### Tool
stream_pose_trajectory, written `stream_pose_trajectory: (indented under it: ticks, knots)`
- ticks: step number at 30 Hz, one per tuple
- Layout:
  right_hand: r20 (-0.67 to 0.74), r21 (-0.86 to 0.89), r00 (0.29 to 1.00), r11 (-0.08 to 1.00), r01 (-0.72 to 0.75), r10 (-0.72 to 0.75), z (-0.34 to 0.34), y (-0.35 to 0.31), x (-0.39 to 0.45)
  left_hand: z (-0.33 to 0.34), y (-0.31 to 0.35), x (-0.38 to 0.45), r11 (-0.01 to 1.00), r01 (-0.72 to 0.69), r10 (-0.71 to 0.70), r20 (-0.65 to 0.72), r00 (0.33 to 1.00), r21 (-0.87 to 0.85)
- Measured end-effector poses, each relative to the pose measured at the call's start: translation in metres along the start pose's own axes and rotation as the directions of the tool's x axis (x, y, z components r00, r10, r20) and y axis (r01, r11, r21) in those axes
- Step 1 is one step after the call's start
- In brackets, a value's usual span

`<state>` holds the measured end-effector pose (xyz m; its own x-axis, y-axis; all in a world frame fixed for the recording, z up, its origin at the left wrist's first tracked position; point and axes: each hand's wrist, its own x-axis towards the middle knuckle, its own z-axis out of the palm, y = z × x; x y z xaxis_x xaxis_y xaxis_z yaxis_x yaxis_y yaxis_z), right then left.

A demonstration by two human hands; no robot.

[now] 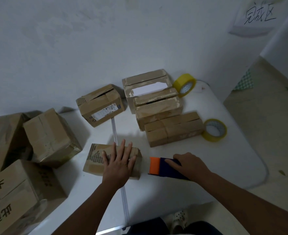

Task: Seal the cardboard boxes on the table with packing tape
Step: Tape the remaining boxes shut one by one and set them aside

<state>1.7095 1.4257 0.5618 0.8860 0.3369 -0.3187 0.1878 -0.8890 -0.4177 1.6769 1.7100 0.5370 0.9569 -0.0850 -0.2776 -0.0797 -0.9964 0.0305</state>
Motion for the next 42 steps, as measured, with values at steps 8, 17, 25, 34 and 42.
stream_pose_trajectory:
  ticks: [8,17,25,34,42]
  knots:
    - [0.140,0.077,0.986,0.991,-0.105,0.094,-0.008,-0.017,0.005,-0.013,0.020,-0.007,0.996,0.065,-0.066,-0.021,0.998,-0.069]
    - [0.197,0.106,0.979,0.992,-0.065,0.043,-0.009,-0.048,0.016,0.004,0.045,-0.009,0.977,0.171,-0.181,-0.071,0.981,-0.123]
    - [0.196,-0.079,0.958,0.977,-0.197,0.209,0.003,-0.056,0.032,0.004,0.043,-0.012,0.986,0.128,-0.139,-0.101,0.985,-0.105]
    - [0.121,-0.133,0.962,0.964,-0.229,0.245,0.036,-0.025,0.011,-0.003,-0.020,-0.017,0.915,-0.381,0.396,-0.111,0.912,0.132]
    - [-0.113,-0.074,0.980,0.982,-0.174,0.165,0.051,-0.037,0.014,-0.005,-0.069,-0.042,0.953,-0.304,0.303,-0.042,0.952,-0.004]
